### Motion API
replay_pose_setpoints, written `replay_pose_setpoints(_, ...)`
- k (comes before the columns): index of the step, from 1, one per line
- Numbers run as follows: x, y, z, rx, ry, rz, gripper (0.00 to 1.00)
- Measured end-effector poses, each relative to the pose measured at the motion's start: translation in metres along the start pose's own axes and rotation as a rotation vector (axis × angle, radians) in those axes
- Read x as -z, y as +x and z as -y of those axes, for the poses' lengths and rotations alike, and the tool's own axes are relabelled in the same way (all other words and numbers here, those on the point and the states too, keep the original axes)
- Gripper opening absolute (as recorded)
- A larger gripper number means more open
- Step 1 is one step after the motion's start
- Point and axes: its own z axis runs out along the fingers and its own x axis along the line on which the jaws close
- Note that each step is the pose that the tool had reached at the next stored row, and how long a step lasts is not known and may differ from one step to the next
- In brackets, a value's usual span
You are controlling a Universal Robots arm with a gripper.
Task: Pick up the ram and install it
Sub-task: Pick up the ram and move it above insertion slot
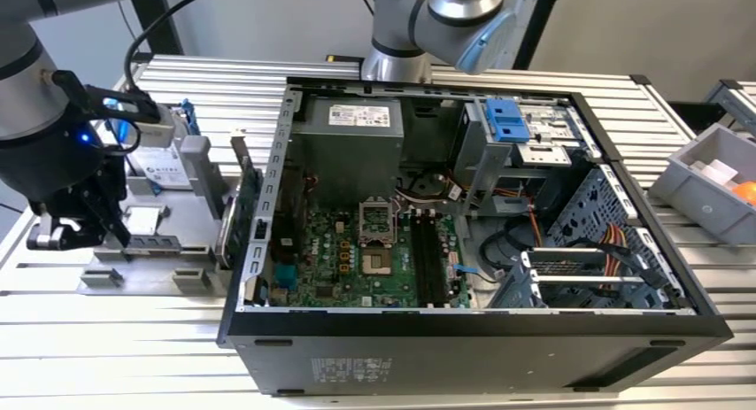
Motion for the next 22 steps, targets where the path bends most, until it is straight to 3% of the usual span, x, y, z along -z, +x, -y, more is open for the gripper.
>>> replay_pose_setpoints(13, 0.0025, -0.0001, 0.0, 0.0, 0.0, -0.0001, 0.0)
replay_pose_setpoints(22, 0.008, -0.0002, -0.0001, 0.0, 0.0, 0.0, 0.0)
